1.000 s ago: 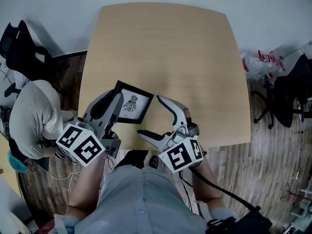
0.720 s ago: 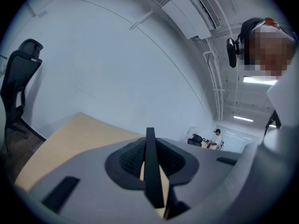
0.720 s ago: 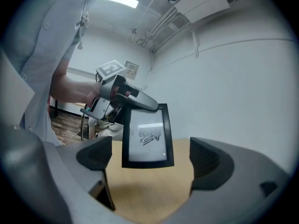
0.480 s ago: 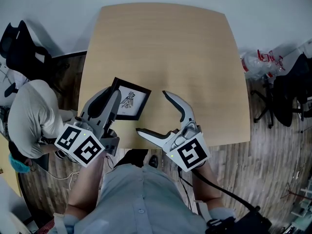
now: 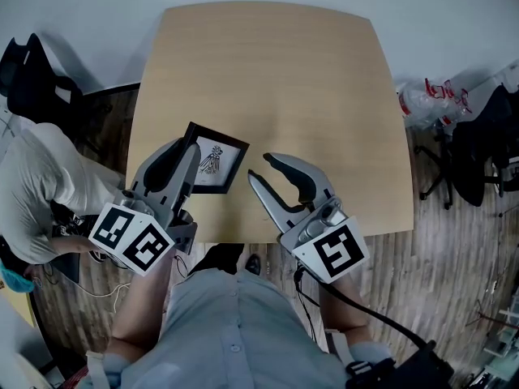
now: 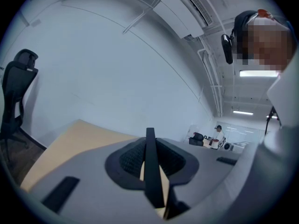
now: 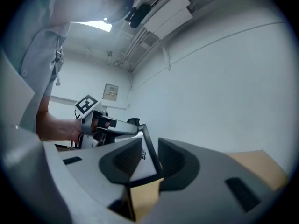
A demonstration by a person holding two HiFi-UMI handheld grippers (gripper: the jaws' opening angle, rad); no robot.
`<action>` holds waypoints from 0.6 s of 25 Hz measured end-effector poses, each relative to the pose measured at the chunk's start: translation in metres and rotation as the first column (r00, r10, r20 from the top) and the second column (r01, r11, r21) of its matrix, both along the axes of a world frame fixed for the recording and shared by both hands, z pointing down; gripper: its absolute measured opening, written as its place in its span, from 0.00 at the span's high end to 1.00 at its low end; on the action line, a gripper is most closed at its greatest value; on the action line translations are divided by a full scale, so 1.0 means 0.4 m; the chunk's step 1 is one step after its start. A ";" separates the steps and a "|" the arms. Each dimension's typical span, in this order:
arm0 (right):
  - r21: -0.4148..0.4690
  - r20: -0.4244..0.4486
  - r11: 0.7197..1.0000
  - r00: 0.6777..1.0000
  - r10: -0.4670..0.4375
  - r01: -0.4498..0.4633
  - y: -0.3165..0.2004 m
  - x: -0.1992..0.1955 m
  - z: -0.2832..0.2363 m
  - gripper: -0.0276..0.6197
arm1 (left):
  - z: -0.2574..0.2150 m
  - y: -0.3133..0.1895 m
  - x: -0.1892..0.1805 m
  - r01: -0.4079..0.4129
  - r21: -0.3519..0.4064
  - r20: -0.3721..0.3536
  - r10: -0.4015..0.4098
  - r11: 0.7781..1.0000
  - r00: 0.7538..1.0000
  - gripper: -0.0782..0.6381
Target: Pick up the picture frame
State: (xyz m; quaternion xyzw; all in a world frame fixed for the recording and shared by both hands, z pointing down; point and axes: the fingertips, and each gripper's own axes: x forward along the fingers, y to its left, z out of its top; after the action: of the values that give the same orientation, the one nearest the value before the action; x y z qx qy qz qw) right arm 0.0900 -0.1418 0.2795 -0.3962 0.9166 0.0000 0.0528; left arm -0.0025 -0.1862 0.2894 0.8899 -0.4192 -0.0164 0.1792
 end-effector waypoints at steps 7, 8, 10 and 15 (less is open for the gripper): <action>-0.056 -0.002 0.997 0.999 0.053 -0.053 -0.012 0.048 0.020 0.94 | -0.010 0.000 0.006 -0.002 0.031 0.021 0.001 1.000 1.000 0.80; -0.055 0.003 0.996 0.998 0.064 -0.064 -0.014 0.051 0.018 0.95 | -0.010 0.000 0.006 -0.001 0.036 0.026 0.000 0.999 1.000 0.80; -0.052 0.002 0.995 0.997 0.081 -0.081 -0.017 0.057 0.015 0.95 | -0.012 0.000 0.007 0.002 0.050 0.042 -0.004 0.999 0.999 0.80; -0.054 -0.011 0.991 0.992 0.123 -0.123 -0.024 0.073 0.011 0.95 | -0.019 0.001 0.008 0.011 0.099 0.098 -0.020 0.995 0.995 0.80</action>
State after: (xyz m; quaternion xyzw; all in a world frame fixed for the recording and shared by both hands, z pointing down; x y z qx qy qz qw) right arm 0.1191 -0.1512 0.2837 -0.4533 0.8903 -0.0204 0.0385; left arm 0.0007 -0.1860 0.2818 0.8941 -0.4331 0.0056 0.1140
